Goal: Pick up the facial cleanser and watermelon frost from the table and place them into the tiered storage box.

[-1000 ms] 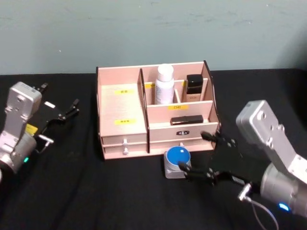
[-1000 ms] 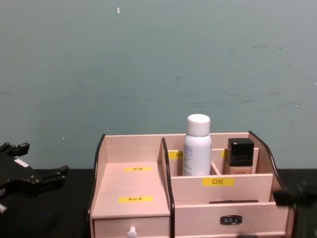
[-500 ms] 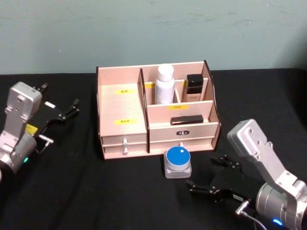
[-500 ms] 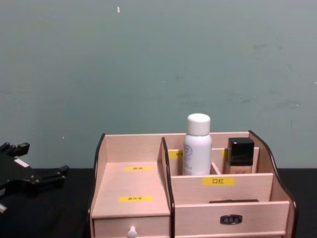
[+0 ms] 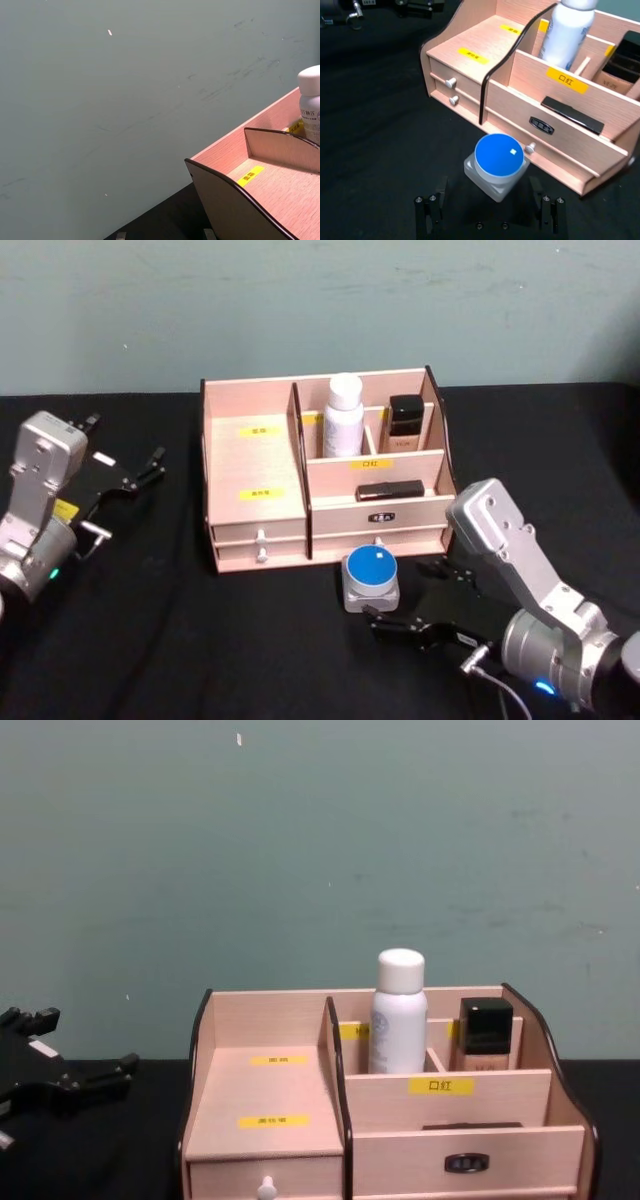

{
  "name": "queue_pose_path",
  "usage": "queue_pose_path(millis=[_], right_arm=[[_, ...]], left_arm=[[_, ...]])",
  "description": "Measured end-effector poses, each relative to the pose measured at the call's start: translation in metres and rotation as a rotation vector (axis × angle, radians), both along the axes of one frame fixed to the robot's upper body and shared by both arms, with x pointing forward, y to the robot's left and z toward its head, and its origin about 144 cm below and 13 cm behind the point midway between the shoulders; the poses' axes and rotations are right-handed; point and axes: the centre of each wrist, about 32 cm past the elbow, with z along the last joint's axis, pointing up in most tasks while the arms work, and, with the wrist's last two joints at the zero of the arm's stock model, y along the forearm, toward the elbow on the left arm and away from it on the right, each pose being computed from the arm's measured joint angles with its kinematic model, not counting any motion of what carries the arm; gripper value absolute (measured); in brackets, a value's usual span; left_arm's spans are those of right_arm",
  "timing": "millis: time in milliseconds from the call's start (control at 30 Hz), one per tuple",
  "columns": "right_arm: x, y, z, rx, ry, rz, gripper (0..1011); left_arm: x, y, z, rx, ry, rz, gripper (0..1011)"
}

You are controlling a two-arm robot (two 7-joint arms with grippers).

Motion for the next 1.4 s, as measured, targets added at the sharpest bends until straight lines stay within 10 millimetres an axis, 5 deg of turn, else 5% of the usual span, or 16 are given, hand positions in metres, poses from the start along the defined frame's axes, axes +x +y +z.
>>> queue_pose_path(millis=[1400], right_arm=[[0.027,0.036,-0.01,-0.015,0.018,-0.083,1003]], left_arm=[[0.0,0.0,0.0,0.0,0.0,0.0,1001]])
